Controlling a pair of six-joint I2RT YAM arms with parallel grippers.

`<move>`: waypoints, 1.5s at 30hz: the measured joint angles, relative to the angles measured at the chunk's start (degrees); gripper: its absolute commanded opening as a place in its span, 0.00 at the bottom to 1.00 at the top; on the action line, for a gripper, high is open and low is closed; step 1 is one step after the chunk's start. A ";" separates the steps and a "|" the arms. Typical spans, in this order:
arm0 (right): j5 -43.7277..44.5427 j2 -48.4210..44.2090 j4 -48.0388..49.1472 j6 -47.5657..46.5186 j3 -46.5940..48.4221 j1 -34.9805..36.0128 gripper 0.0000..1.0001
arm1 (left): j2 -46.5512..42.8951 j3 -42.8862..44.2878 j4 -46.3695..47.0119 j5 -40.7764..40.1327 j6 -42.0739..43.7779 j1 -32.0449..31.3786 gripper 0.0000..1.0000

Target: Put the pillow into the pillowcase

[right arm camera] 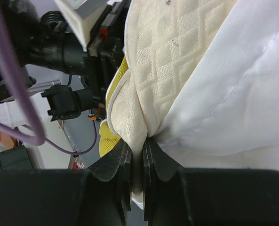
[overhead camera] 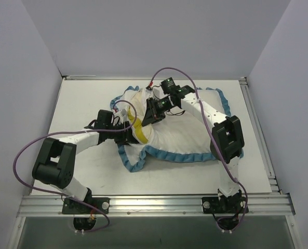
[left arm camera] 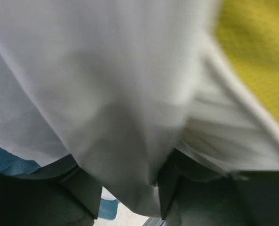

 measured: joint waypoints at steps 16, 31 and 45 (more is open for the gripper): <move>19.02 14.49 5.57 3.39 3.04 7.41 0.00 | -16.50 11.69 -12.44 12.39 4.02 -1.20 0.13; 14.67 -4.22 3.06 0.98 -5.79 -0.26 0.00 | -15.96 15.45 -20.50 15.28 9.77 13.55 0.81; 27.87 0.85 -13.40 -14.86 -2.73 1.92 0.63 | -10.69 13.42 -24.39 1.60 20.70 15.43 0.82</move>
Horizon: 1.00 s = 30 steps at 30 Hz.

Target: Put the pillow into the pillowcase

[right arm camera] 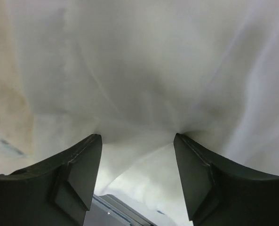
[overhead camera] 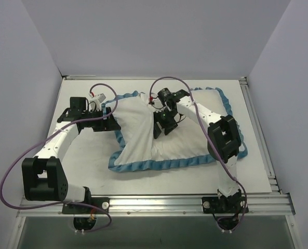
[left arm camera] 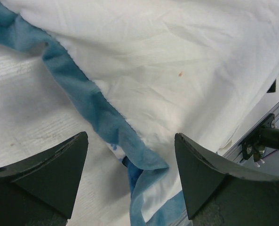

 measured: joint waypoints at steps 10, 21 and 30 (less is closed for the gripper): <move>7.96 5.14 -1.31 -2.27 -0.09 0.63 0.59 | 1.25 -1.07 6.56 6.73 -3.89 -2.49 0.85; 6.49 0.26 -0.90 -3.23 -1.22 -0.74 0.49 | 4.22 3.76 8.74 -0.61 0.92 -12.68 0.75; -6.27 -8.52 0.24 -3.45 -1.18 -4.98 0.41 | 6.86 3.76 10.21 -2.80 0.28 -12.90 0.66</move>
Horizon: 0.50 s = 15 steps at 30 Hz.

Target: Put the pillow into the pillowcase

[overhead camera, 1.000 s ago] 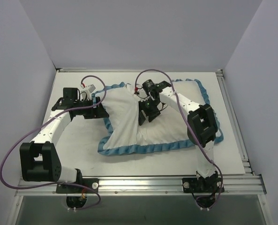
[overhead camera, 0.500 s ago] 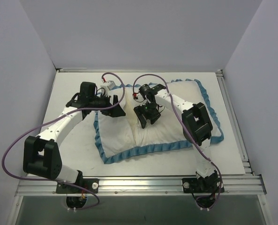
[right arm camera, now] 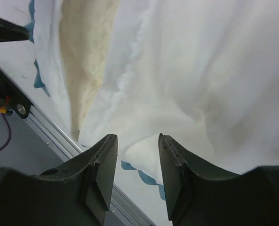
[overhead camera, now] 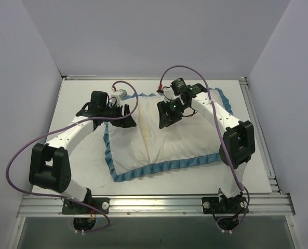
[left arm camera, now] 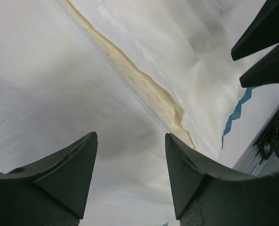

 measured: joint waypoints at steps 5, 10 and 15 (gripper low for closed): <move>-3.13 0.63 0.35 1.05 0.07 -0.76 0.37 | 6.21 0.98 2.45 -0.17 -0.72 -2.03 0.40; -0.94 -0.42 1.03 -0.72 -3.89 -8.76 0.33 | 17.03 7.21 2.73 -0.70 -1.18 -5.70 0.30; 2.69 -3.06 0.76 -4.24 -16.85 -16.70 0.37 | 23.45 15.17 1.07 -0.76 -0.68 -5.86 0.38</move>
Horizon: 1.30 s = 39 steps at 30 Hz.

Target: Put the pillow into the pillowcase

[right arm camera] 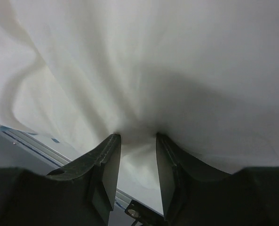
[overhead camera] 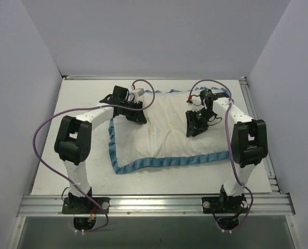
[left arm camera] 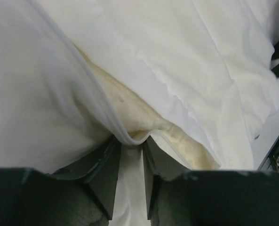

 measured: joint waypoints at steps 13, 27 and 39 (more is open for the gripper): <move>-6.99 17.79 4.37 5.40 23.17 7.98 0.81 | -3.32 7.08 -5.38 -0.79 8.07 16.76 0.88; 13.25 -29.16 -0.81 -12.59 -15.30 -1.99 0.96 | -26.08 -14.40 -23.08 -2.21 44.87 24.17 0.97; 28.57 -22.80 9.33 -15.72 -32.68 -7.28 0.94 | -13.73 -15.61 -22.40 -7.13 62.18 21.35 0.97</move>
